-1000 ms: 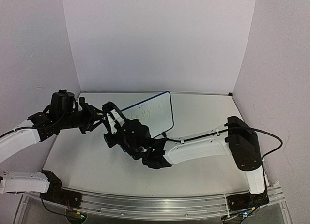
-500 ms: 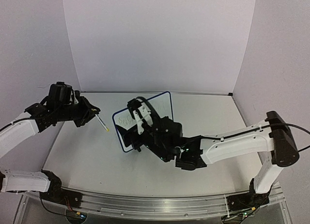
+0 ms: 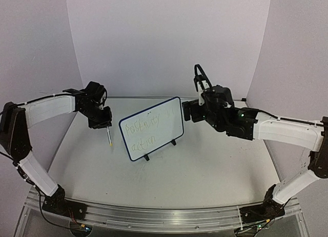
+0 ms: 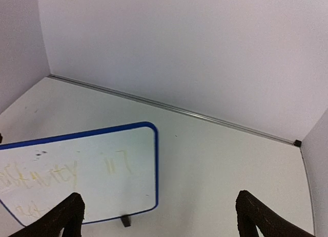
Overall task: Write a sentence on the whiteboard
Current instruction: Put down the whiteboard marker at the center of the board, then reset both arms
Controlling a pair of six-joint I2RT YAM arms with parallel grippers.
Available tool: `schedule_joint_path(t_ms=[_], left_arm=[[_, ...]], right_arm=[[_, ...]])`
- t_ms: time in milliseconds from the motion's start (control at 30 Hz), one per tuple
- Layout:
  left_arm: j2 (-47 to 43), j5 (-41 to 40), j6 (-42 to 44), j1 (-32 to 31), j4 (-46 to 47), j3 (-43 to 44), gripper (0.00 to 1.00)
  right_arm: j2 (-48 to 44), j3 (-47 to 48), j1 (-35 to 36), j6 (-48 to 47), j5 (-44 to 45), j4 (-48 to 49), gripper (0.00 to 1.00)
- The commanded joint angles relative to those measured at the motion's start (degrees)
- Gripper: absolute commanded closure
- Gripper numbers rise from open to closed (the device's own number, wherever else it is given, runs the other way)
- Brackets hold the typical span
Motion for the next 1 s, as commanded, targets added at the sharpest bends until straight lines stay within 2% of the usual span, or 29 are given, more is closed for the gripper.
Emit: schedule_joint_path(t_ms=[0, 133, 233, 400, 500, 700, 867, 967], left_arm=[[8.2, 0.2, 7.2, 0.1, -1.0, 5.6, 0.98], [15.2, 0.9, 9.3, 0.1, 0.3, 7.9, 0.97], [18.4, 1.1, 9.8, 0.1, 1.7, 8.4, 0.92], [20.0, 0.4, 10.5, 0.1, 3.6, 7.9, 0.7], [19.6, -1.2, 10.8, 0.0, 4.2, 7.3, 0.55], [16.9, -7.1, 11.9, 0.5, 5.6, 5.7, 0.34], [11.7, -10.0, 13.3, 4.6, 10.9, 1.8, 0.22], [6.5, -11.5, 14.1, 9.0, 16.0, -1.9, 0.16]], right_arm=[[-1.5, 0.9, -10.4, 6.8, -5.9, -14.7, 0.02], [-2.7, -0.3, -21.1, 9.1, -15.9, -17.2, 0.02], [-2.6, -1.3, -27.1, 10.2, -22.0, -17.8, 0.02], [-1.4, -2.8, -34.6, 11.1, -26.6, -17.8, 0.02], [-0.9, -3.0, -37.2, 10.9, -27.2, -17.8, 0.02], [0.1, -3.0, -41.0, 9.6, -26.6, -17.6, 0.02], [-2.0, -5.1, -44.9, 9.5, -25.5, -14.2, 0.02], [-5.6, -9.4, -47.0, 9.0, -25.2, -8.6, 0.02]])
